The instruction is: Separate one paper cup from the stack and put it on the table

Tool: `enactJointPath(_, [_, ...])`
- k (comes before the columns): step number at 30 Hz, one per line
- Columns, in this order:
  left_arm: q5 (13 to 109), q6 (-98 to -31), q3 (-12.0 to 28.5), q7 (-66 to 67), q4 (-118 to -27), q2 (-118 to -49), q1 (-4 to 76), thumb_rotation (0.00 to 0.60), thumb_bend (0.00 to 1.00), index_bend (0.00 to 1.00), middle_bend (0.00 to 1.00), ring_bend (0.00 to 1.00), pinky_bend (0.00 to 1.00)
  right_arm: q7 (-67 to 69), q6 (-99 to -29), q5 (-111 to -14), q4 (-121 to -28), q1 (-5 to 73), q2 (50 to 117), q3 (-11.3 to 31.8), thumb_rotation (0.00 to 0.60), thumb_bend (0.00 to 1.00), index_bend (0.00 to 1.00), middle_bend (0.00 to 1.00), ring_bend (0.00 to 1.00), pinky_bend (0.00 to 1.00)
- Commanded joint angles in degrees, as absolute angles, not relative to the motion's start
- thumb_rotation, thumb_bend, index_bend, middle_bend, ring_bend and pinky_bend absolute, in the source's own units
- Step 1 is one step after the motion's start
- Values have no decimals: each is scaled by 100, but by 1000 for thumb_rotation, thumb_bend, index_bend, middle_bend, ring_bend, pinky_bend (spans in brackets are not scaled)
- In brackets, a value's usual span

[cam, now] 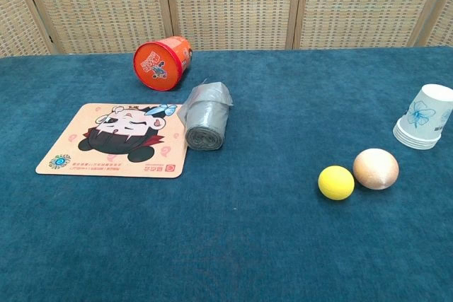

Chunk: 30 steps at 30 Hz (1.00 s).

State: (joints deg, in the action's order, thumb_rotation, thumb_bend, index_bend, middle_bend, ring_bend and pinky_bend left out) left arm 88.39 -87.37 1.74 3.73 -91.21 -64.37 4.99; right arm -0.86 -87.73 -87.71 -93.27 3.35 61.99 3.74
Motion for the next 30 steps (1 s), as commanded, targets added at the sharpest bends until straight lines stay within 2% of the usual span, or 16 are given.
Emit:
enactJointPath(1, [8801, -8714, 173, 395, -9175, -6405, 501, 600, 125, 0, 0, 0, 0, -76, -8747, -8730, -9357, 335, 6191, 382, 600, 0, 0, 0, 0, 0])
enactJointPath(9, [8722, -8655, 205, 438, -9154, -6452, 522, 600, 125, 0, 0, 0, 0, -63, -8664, -8694, -9327, 365, 6221, 385, 600, 0, 0, 0, 0, 0])
enactJointPath(14, [8696, -8639, 245, 571, -9149, -6499, 554, 600, 124, 0, 0, 0, 0, 117, -8188, -8740, -9384, 751, 6173, 516, 600, 0, 0, 0, 0, 0])
enactJointPath(22, [8476, -8555, 387, 747, -9153, -6553, 628, 600, 125, 0, 0, 0, 0, 250, -6281, -8209, -9104, 2248, 6193, 1197, 600, 0, 0, 0, 0, 0])
enactJointPath(30, [8202, -8421, 469, 851, -9061, -6636, 662, 600, 125, 0, 0, 0, 0, 405, -4682, -7389, -8111, 3248, 6798, 1421, 600, 8, 16, 5, 0, 0])
